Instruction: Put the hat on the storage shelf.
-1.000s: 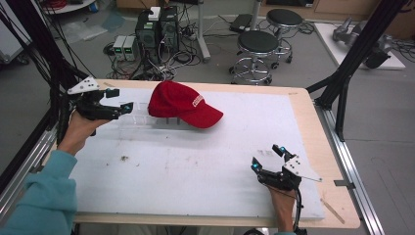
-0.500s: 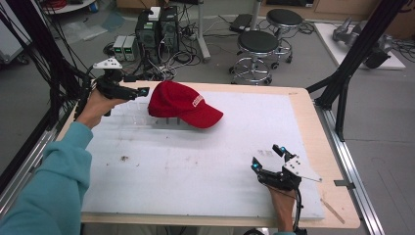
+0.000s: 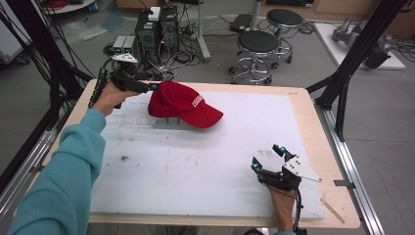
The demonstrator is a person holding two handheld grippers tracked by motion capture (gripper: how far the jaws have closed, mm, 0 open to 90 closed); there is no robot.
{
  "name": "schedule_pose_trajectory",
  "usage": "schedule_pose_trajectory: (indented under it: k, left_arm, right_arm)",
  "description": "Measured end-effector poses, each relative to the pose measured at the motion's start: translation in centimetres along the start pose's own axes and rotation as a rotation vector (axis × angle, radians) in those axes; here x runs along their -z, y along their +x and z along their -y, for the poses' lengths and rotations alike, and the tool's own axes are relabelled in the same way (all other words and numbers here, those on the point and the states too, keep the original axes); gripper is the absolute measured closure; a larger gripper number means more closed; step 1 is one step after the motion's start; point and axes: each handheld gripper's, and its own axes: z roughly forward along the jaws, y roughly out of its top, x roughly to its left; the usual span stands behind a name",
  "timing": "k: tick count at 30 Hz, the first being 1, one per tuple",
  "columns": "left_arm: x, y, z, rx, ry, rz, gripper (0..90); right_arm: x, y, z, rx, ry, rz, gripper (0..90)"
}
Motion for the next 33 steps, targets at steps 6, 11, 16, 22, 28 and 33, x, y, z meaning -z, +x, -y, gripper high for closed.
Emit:
schedule_pose_trajectory:
  k: [6, 11, 16, 22, 28, 33]
  left_arm:
    - [-1.8, 0.1, -0.6, -0.002, 0.037, 0.008, 17.3]
    - [-3.9, -0.2, 0.2, 0.002, 0.122, 0.022, 17.3]
    - [-4.9, -0.5, 0.5, -0.003, 0.13, 0.007, 18.3]
    - [-5.5, -0.7, 0.9, 0.002, 0.135, 0.009, 19.3]
    - [-5.7, -0.6, 1.6, 0.015, 0.134, 0.009, 21.5]
    - [-5.9, -0.4, 2.0, 0.052, 0.144, 0.017, 27.6]
  right_arm:
    - [0.0, 0.0, 0.0, -0.004, 0.001, 0.001, 10.6]
    - [0.0, 0.0, 0.0, -0.006, 0.001, 0.002, 10.5]
    - [0.0, 0.0, 0.0, -0.006, 0.001, 0.002, 10.6]
    - [0.0, 0.0, 0.0, -0.003, 0.002, 0.001, 10.6]
    - [0.0, 0.0, 0.0, -0.001, 0.001, 0.002, 10.6]
    - [0.0, 0.0, 0.0, -0.003, 0.003, 0.001, 10.6]
